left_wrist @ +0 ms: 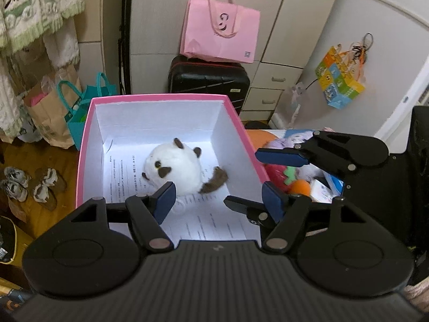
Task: Organize soft objects
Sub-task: 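Open both grippers to drop the plush into the pink box, then grasp the green sponge with the left gripper while the right grasps the white wipes pack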
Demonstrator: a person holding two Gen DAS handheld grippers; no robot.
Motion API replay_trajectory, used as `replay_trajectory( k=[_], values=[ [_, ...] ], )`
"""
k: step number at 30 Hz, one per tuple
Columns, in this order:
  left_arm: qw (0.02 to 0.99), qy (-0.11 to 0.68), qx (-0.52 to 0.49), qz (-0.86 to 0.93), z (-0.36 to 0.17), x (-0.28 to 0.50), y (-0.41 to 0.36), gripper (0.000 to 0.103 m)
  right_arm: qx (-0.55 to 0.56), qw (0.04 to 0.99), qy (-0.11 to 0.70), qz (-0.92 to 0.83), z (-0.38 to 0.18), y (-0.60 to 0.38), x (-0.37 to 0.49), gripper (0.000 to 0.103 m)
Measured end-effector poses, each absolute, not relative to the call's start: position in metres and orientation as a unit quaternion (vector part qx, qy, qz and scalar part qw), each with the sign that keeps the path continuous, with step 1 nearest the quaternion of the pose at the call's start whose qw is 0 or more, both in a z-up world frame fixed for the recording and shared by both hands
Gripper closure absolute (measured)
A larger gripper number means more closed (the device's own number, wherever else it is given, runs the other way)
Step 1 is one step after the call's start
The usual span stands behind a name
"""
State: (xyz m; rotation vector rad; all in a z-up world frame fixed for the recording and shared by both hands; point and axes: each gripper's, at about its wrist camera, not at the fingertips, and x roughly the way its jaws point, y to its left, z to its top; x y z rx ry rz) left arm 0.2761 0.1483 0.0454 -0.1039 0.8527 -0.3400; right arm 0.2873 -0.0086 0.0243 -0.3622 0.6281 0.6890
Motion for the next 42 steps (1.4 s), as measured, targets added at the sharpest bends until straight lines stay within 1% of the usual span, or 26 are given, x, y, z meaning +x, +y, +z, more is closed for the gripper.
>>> replay_trajectory(
  k=[11, 20, 23, 31, 42],
  values=[
    [0.900, 0.388, -0.026, -0.197, 0.082, 0.206, 0.122, 0.030, -0.167, 0.876, 0.280, 0.355, 0.057, -0.047, 0.220, 0.039],
    [0.889, 0.392, -0.021, -0.235, 0.092, 0.167, 0.096, 0.029, -0.131, 0.892, 0.270, 0.338, 0.080, -0.131, 0.171, 0.039],
    [0.886, 0.393, -0.005, -0.247, 0.089, 0.156, 0.080, 0.029, -0.149, 0.902, 0.264, 0.306, 0.082, -0.155, 0.157, 0.039],
    [0.860, 0.413, 0.032, -0.298, 0.065, 0.134, 0.035, 0.029, -0.139, 0.916, 0.274, 0.256, 0.067, -0.202, 0.134, 0.039],
    [0.837, 0.427, 0.071, -0.333, 0.028, 0.127, -0.009, 0.029, -0.106, 0.913, 0.301, 0.253, 0.019, -0.231, 0.130, 0.036]
  ],
)
